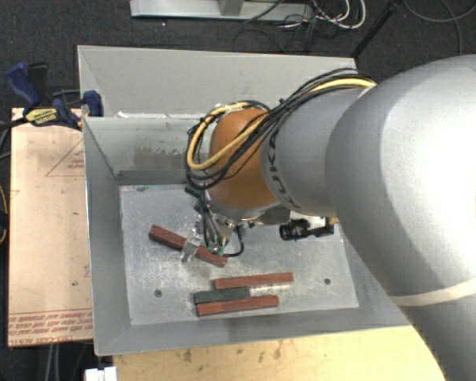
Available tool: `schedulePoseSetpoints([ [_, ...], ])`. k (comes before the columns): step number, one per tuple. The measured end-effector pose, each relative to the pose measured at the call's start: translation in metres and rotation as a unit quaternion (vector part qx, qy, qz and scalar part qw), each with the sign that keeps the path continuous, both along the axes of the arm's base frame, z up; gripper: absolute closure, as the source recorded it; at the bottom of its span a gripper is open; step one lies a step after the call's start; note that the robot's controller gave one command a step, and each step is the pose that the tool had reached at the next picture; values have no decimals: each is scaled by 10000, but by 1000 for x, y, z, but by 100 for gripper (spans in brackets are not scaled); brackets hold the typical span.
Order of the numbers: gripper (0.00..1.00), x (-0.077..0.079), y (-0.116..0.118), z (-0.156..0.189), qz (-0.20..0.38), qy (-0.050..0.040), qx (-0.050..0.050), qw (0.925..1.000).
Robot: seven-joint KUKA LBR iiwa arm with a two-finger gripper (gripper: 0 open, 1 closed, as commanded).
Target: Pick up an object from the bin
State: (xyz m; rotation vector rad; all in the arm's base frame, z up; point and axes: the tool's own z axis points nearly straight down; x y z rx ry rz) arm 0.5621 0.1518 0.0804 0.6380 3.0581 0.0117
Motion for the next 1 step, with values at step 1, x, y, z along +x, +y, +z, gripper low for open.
schedulePoseSetpoints([
  [1,100,-4,0,12,2,78,-11,10000],
])
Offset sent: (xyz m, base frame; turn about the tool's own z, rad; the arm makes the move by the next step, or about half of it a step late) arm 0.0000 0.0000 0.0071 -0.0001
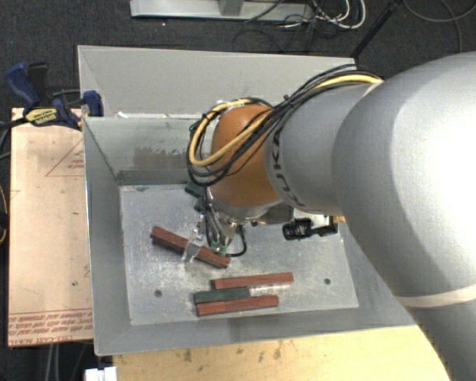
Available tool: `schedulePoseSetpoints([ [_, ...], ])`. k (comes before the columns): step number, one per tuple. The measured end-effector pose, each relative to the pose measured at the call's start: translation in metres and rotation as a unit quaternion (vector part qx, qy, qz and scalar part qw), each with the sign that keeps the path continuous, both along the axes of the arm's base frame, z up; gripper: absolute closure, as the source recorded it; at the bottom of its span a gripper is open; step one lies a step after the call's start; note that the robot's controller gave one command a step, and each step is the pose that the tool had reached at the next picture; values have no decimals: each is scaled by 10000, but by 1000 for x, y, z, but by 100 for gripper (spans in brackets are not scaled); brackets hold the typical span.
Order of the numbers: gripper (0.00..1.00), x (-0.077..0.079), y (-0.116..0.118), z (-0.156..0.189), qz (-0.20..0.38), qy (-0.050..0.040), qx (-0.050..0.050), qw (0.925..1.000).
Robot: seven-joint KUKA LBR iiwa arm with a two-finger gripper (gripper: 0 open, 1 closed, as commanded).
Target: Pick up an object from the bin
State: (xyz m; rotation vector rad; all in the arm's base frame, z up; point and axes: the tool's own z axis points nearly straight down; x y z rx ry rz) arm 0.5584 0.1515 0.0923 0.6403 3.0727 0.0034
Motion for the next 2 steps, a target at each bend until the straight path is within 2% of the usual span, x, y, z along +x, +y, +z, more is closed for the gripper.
schedulePoseSetpoints([
  [2,100,0,1,26,11,6,1,10000],
])
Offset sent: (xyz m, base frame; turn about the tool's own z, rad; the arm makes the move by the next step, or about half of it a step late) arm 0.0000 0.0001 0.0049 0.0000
